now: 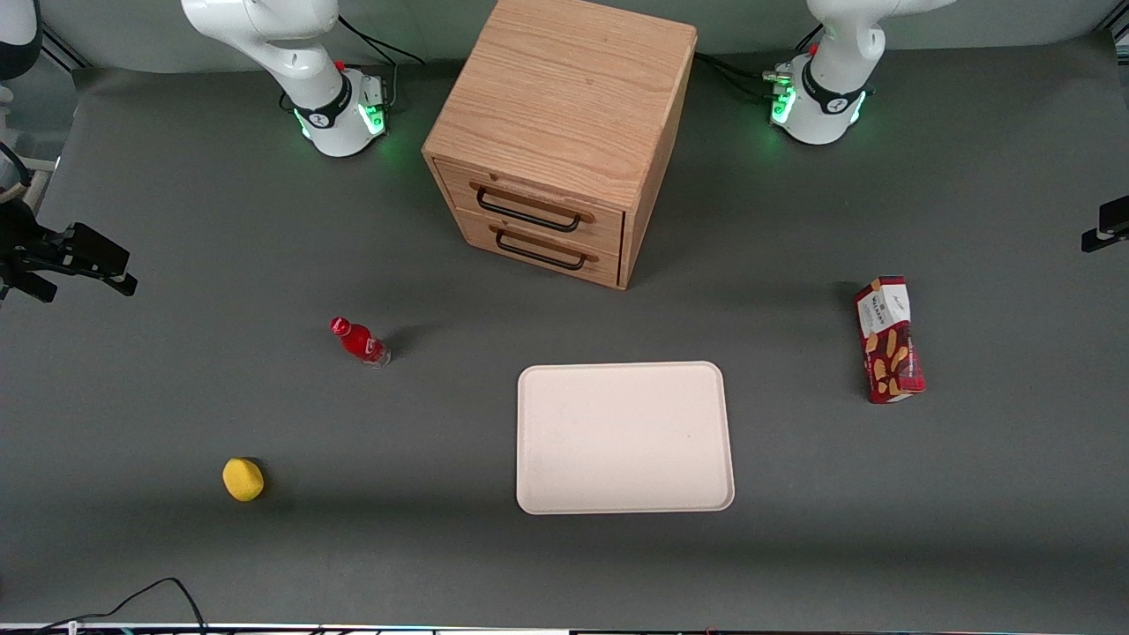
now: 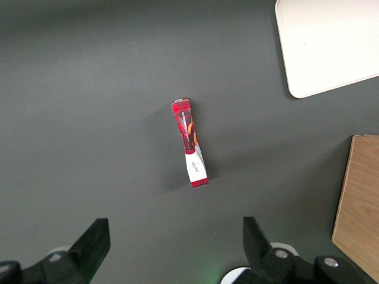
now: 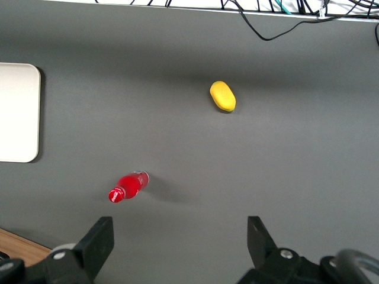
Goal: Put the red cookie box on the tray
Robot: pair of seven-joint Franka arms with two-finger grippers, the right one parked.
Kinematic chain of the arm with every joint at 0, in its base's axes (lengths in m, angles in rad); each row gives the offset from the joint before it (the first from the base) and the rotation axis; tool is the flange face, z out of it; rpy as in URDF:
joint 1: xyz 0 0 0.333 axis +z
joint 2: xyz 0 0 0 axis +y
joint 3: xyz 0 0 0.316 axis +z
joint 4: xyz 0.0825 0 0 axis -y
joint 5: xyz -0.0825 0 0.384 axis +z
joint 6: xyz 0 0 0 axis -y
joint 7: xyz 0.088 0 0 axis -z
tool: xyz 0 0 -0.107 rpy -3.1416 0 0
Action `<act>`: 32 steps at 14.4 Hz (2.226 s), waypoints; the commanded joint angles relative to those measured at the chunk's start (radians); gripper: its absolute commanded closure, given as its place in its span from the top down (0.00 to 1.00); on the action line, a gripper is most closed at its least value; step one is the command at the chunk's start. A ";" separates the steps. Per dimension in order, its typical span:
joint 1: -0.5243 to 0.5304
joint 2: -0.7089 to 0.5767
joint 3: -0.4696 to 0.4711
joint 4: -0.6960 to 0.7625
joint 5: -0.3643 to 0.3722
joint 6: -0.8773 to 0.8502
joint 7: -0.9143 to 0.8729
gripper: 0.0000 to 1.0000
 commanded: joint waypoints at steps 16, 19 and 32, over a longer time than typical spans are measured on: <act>-0.214 -0.016 0.075 -0.029 0.014 -0.037 -0.243 1.00; -0.155 -0.005 0.077 -0.153 0.054 0.113 -0.141 1.00; -0.134 0.130 0.077 -0.695 0.055 0.733 -0.156 1.00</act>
